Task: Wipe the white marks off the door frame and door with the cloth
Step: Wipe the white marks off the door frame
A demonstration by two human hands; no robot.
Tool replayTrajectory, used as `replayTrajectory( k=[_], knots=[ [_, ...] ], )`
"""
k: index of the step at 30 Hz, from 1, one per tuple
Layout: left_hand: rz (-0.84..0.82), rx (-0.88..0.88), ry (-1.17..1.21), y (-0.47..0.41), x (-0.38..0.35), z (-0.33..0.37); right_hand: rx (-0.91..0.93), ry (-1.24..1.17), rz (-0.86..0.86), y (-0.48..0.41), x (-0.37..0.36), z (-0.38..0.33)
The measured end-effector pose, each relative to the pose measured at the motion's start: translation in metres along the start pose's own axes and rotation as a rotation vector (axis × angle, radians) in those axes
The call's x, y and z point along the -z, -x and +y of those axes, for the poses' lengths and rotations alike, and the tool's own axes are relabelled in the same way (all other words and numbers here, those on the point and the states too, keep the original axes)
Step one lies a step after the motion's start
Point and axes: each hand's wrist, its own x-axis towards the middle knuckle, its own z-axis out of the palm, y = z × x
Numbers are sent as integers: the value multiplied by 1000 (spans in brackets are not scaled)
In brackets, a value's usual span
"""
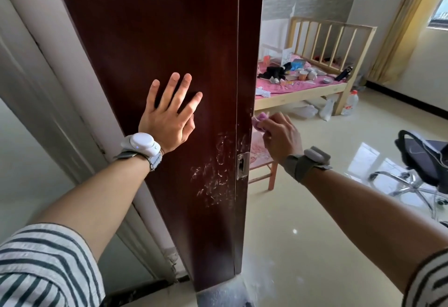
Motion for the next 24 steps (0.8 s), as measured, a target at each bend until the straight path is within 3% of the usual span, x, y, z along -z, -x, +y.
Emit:
replayTrajectory(
  k=[4, 9, 14, 16, 20, 24],
  knots=[
    [-29, 2, 21, 1, 1, 0, 123, -58, 75, -16, 6, -19],
    [-51, -90, 28, 4, 6, -14, 65, -104, 21, -13, -17, -34],
    [-54, -104, 11, 5, 6, -15, -116, 171, -367, 10, -24, -14],
    [-50, -106, -1, 4, 6, -15, -178, 156, -329, 14, -15, -10],
    [-52, -106, 15, 4, 8, -15, -22, 29, -117, 3, -4, -19],
    [-85, -165, 1, 9, 11, -24, 16, -36, -64, -2, -19, -31]
  ],
)
